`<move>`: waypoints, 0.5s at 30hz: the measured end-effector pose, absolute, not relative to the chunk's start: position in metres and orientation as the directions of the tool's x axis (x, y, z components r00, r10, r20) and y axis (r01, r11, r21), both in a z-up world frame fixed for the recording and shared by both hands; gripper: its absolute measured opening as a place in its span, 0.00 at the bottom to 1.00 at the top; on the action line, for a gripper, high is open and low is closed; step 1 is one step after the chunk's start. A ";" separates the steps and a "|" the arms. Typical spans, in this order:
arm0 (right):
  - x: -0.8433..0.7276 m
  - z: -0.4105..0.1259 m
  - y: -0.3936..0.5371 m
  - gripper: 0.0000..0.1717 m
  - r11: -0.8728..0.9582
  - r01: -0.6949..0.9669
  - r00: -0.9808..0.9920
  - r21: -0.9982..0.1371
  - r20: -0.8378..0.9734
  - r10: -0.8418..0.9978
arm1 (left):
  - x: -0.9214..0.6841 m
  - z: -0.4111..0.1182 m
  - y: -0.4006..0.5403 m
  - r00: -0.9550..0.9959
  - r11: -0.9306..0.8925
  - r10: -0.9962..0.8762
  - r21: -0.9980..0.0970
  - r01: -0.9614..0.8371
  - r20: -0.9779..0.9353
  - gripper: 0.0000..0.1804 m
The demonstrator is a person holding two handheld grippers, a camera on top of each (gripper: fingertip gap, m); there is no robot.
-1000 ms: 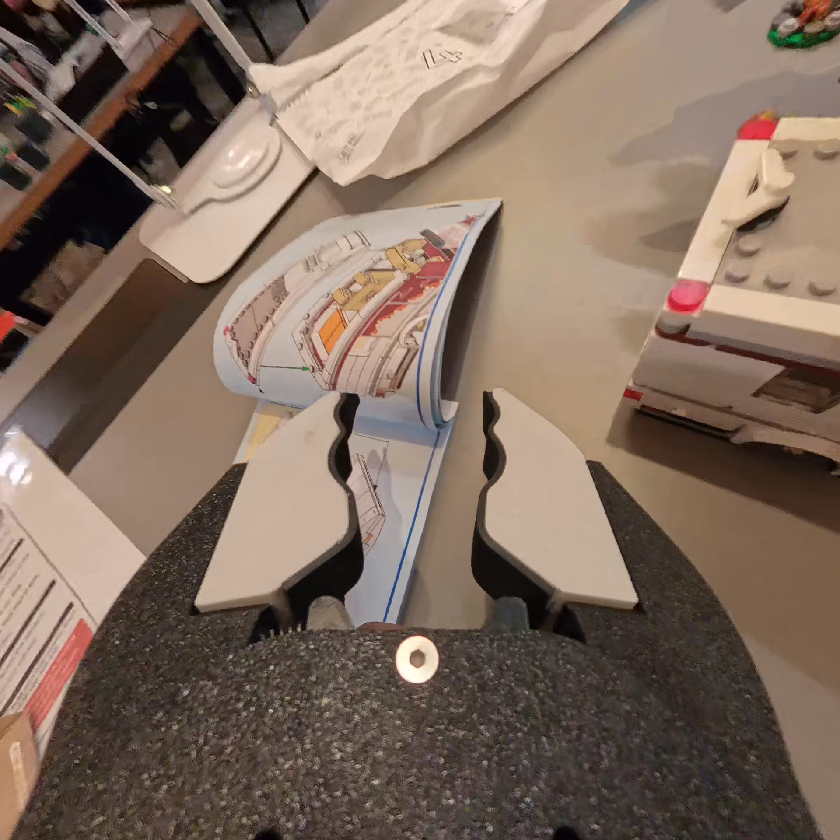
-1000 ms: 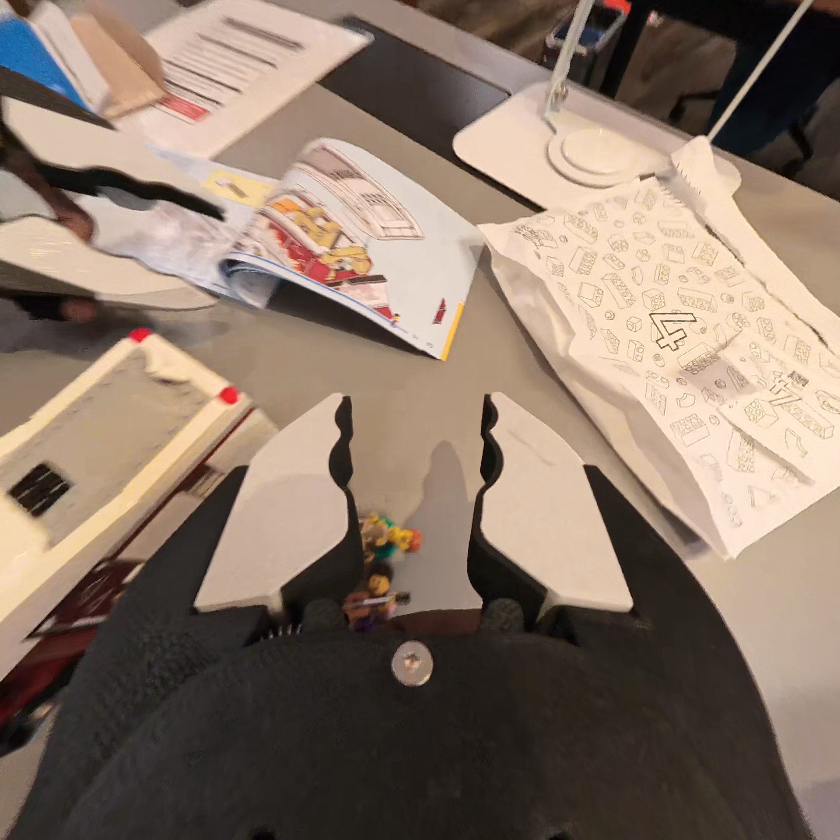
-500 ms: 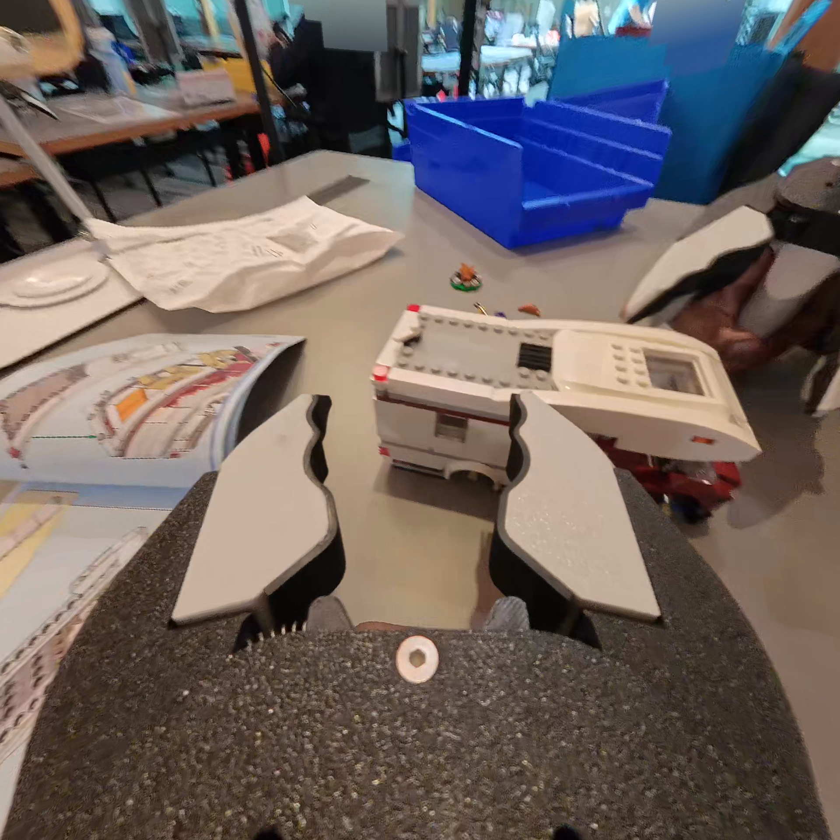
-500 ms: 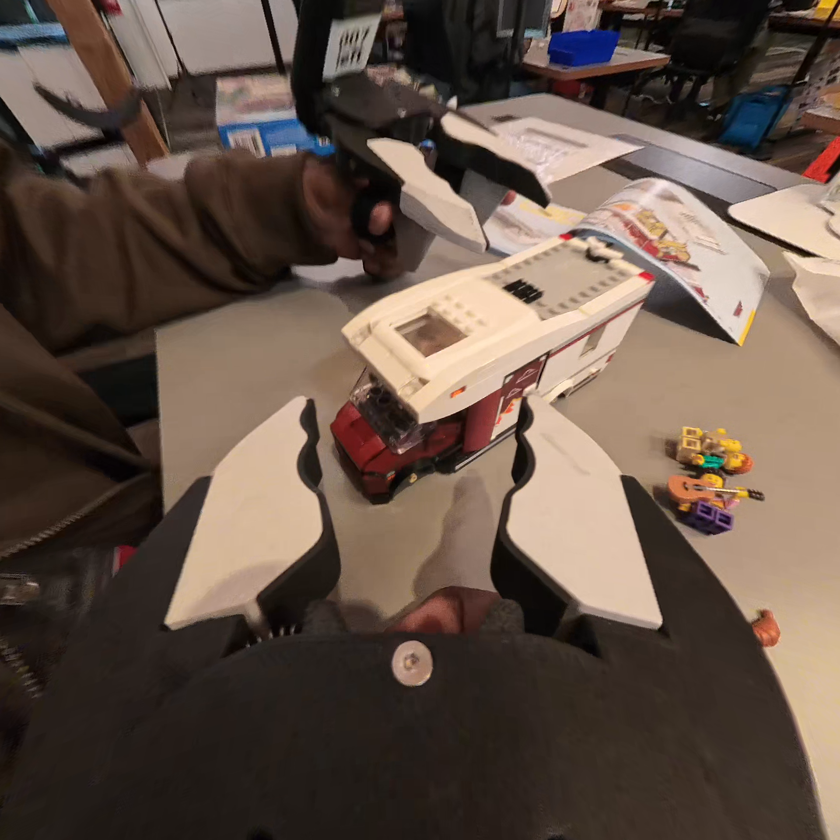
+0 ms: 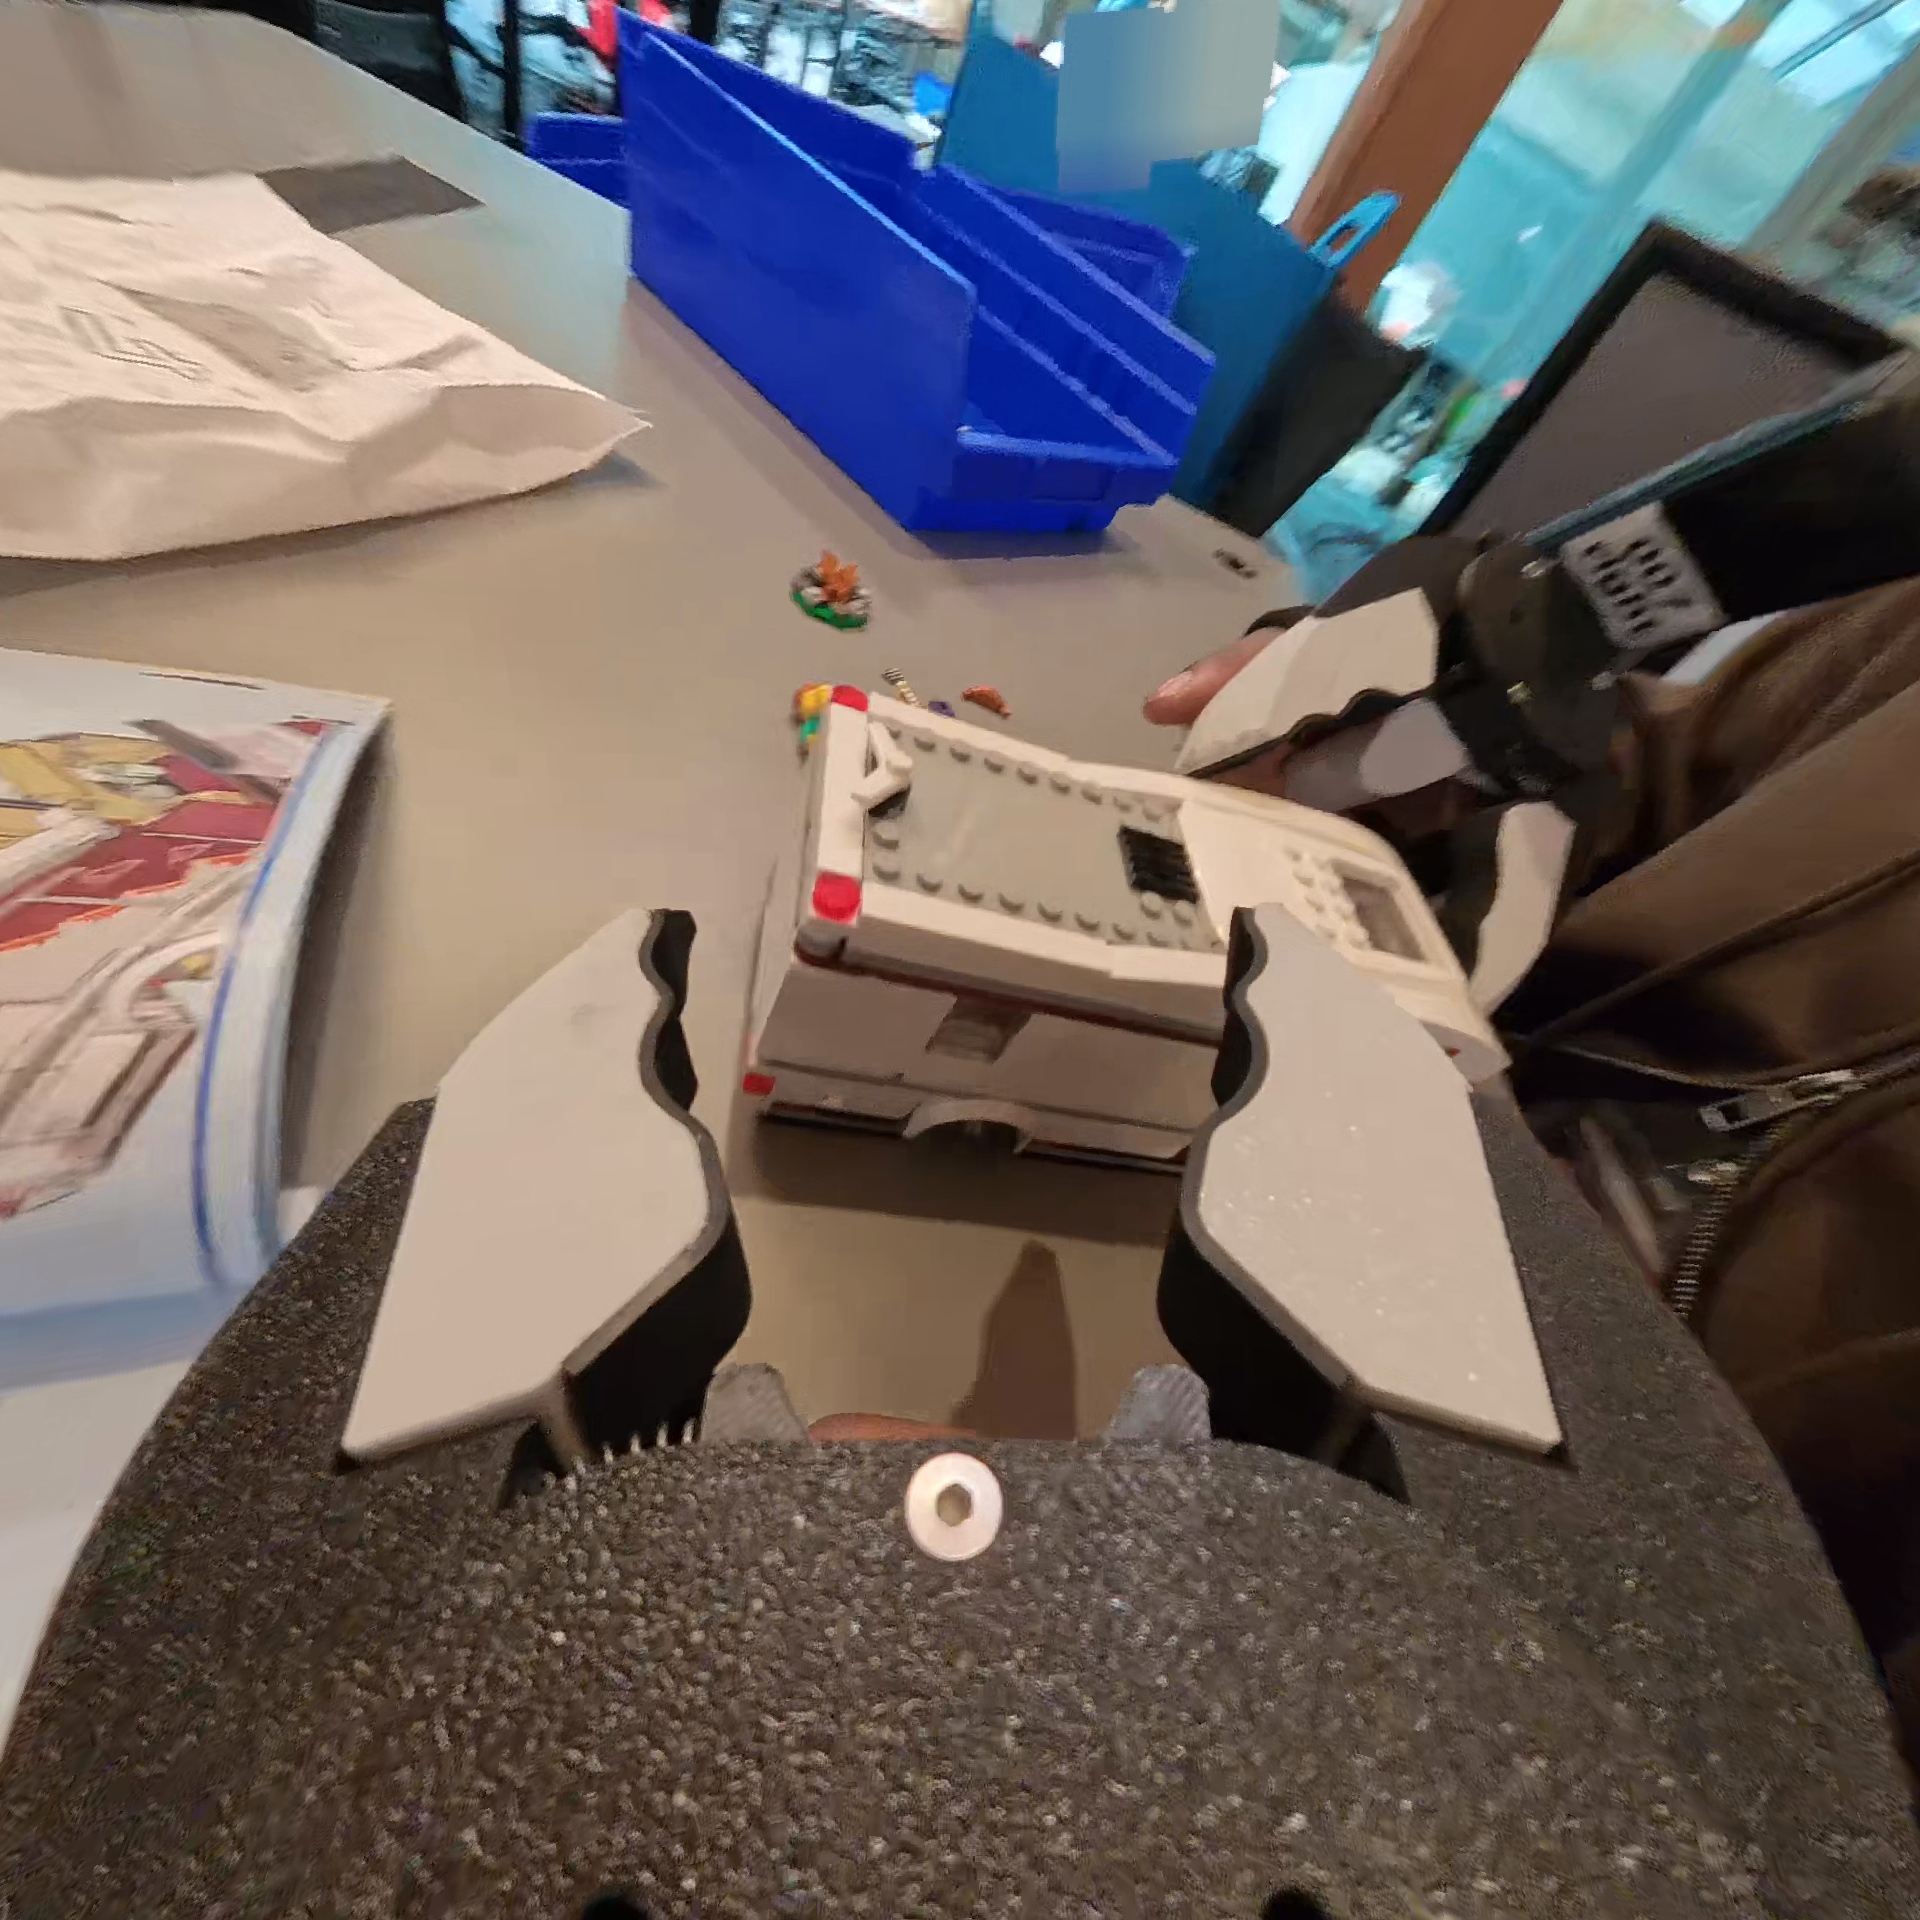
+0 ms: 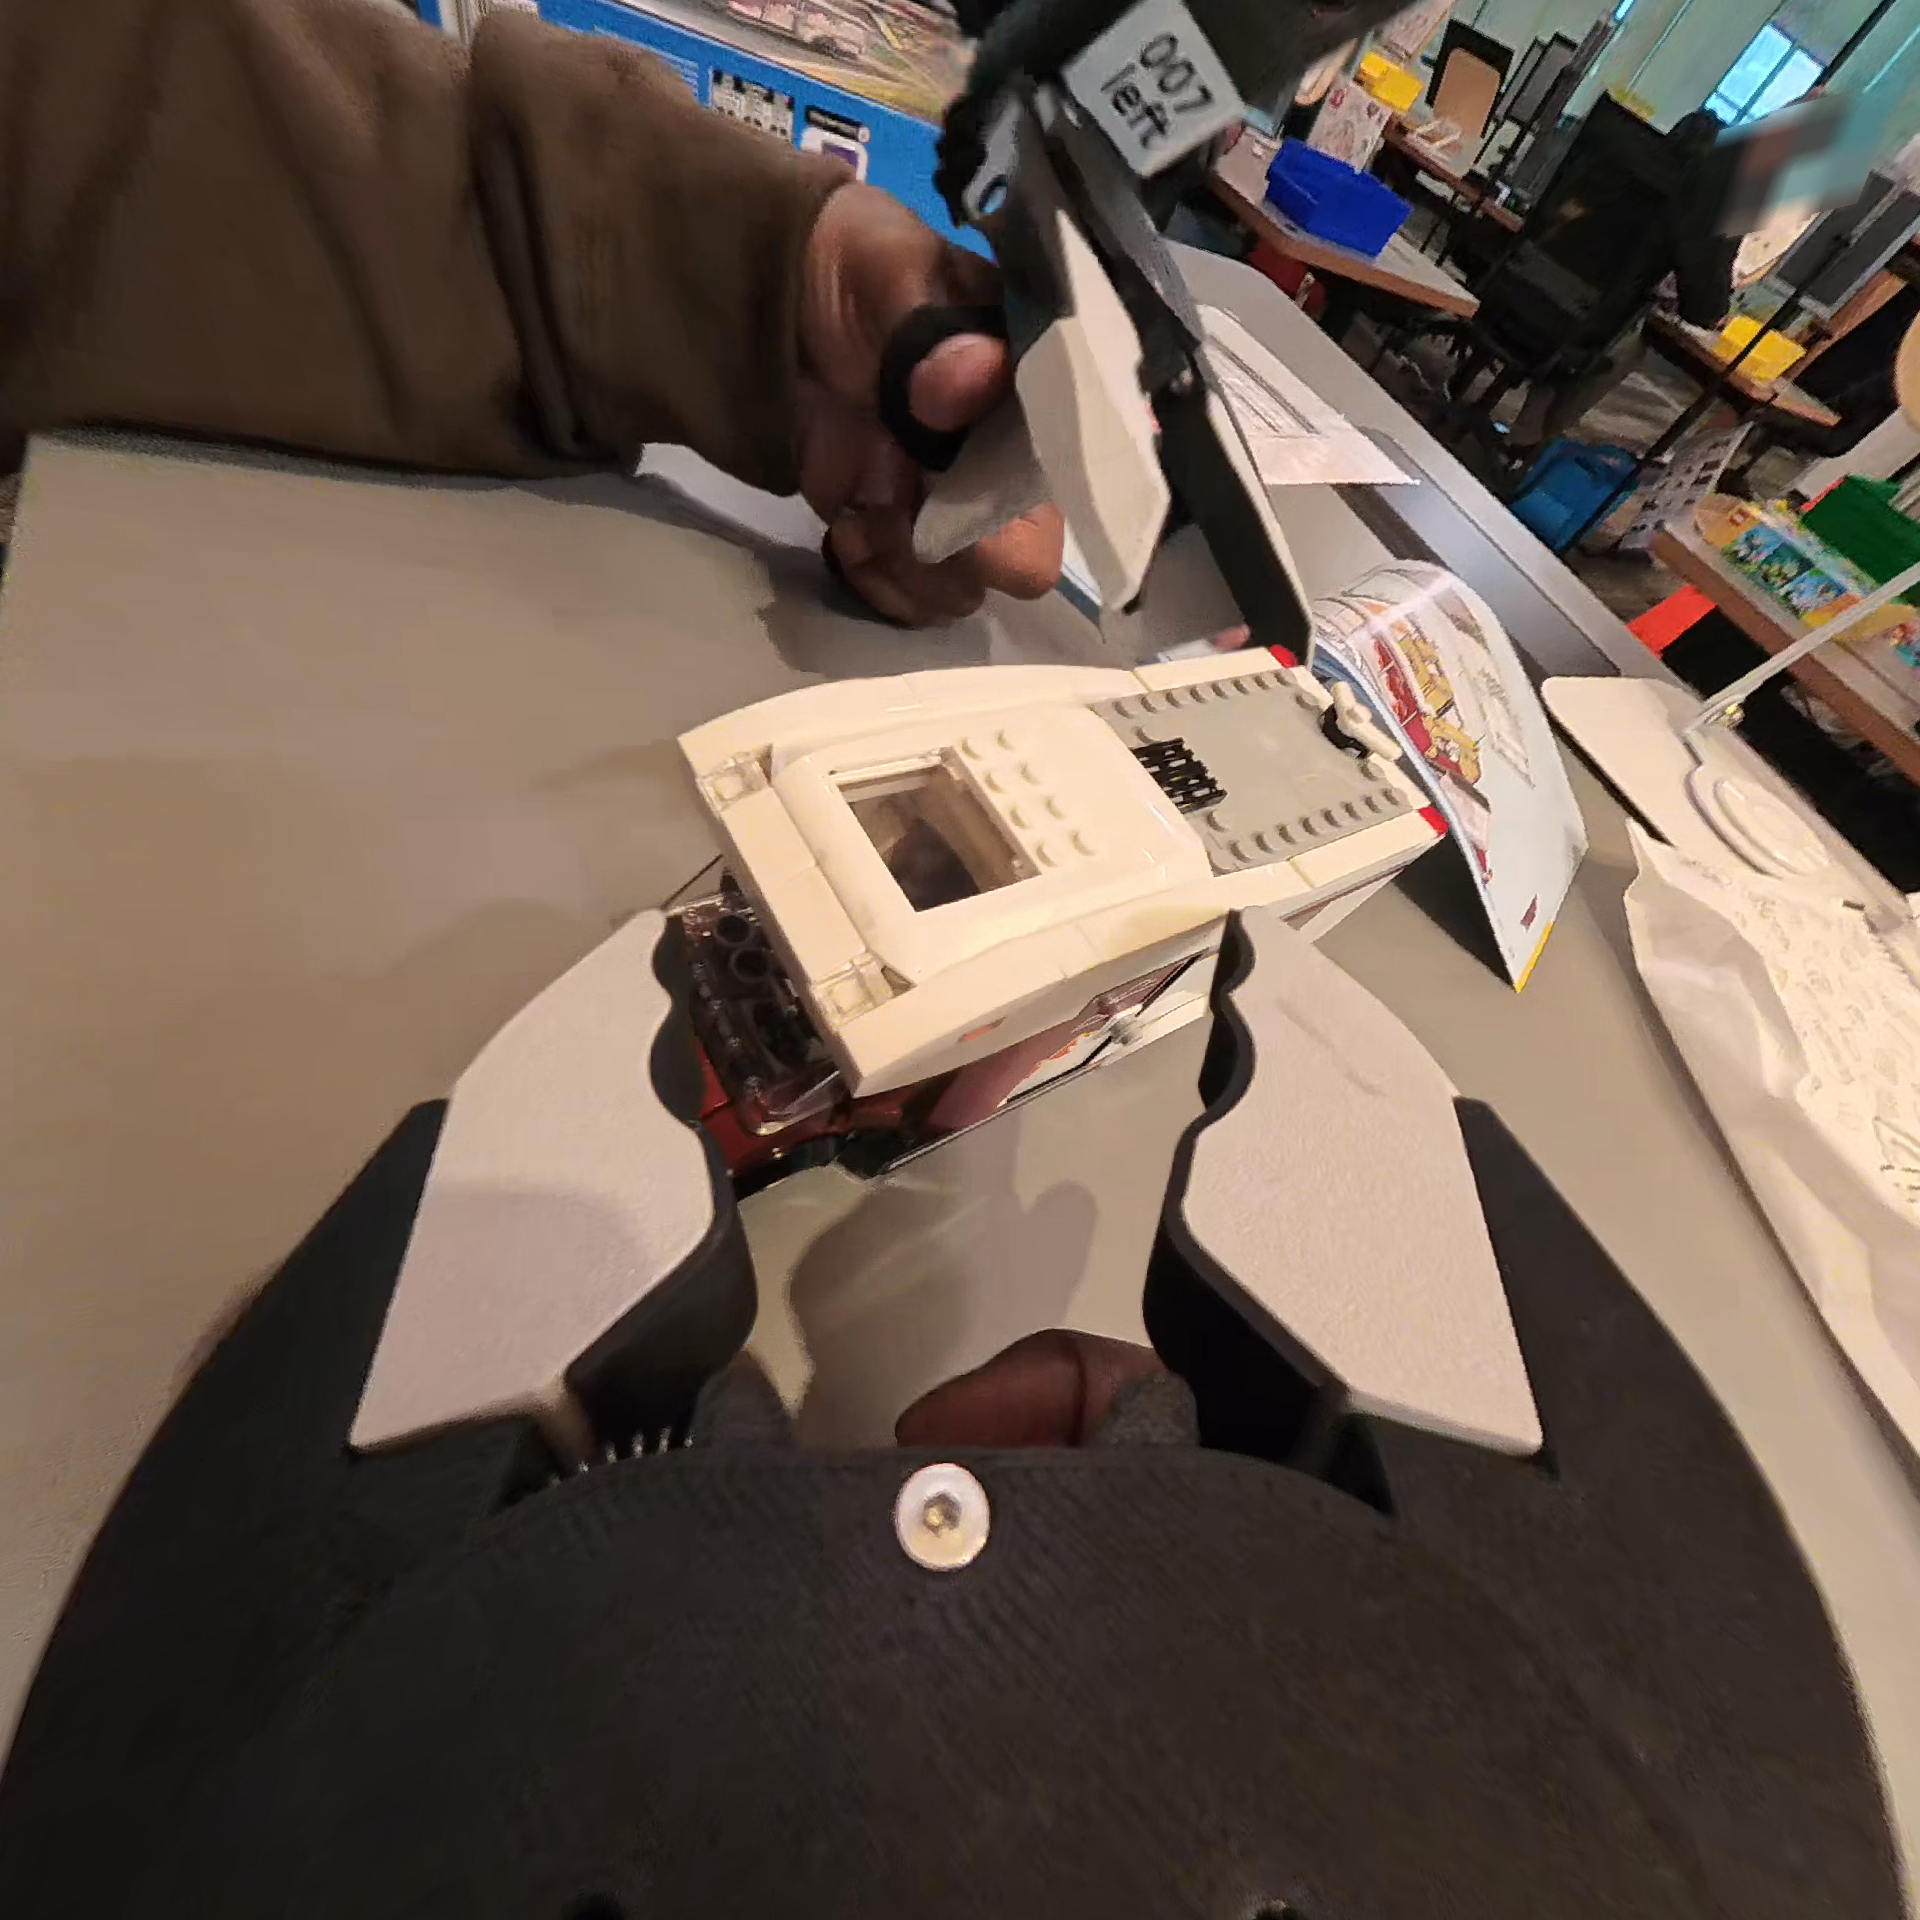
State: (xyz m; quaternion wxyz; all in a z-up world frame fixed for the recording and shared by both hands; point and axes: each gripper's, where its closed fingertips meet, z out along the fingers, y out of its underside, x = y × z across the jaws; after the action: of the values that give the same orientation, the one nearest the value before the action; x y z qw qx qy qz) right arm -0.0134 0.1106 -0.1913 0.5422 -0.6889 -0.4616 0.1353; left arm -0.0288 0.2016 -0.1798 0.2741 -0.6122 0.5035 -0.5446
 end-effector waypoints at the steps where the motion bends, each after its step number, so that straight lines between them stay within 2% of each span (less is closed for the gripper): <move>1: -0.014 -0.190 0.112 0.55 0.028 0.482 0.531 -0.875 0.318 0.785 | -0.025 -0.180 0.199 -0.137 -0.386 -0.884 -0.863 -0.326 0.447 0.55; 3: -0.014 -0.186 0.115 0.51 0.049 0.452 0.535 -0.891 0.314 0.784 | -0.019 -0.181 0.190 -0.198 -0.416 -0.839 -0.833 -0.365 0.506 0.52; 7: -0.016 -0.183 0.115 0.46 0.069 0.433 0.518 -0.899 0.310 0.797 | -0.016 -0.186 0.187 -0.146 -0.340 -0.897 -0.861 -0.378 0.418 0.54; 10: -0.016 -0.182 0.114 0.42 0.088 0.435 0.520 -0.896 0.330 0.788 | -0.022 -0.186 0.189 -0.085 -0.362 -0.906 -0.863 -0.352 0.415 0.54; 15: -0.005 -0.175 0.119 0.29 0.099 0.413 0.582 -0.905 0.346 0.736 | -0.044 -0.178 0.197 0.007 -0.390 -0.916 -0.884 -0.259 0.402 0.52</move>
State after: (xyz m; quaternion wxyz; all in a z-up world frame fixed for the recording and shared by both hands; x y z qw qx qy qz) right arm -0.0046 0.1192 -0.1752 0.5988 -0.6576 -0.4368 0.1348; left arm -0.0439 0.1974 -0.1783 0.3071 -0.6395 0.4590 -0.5348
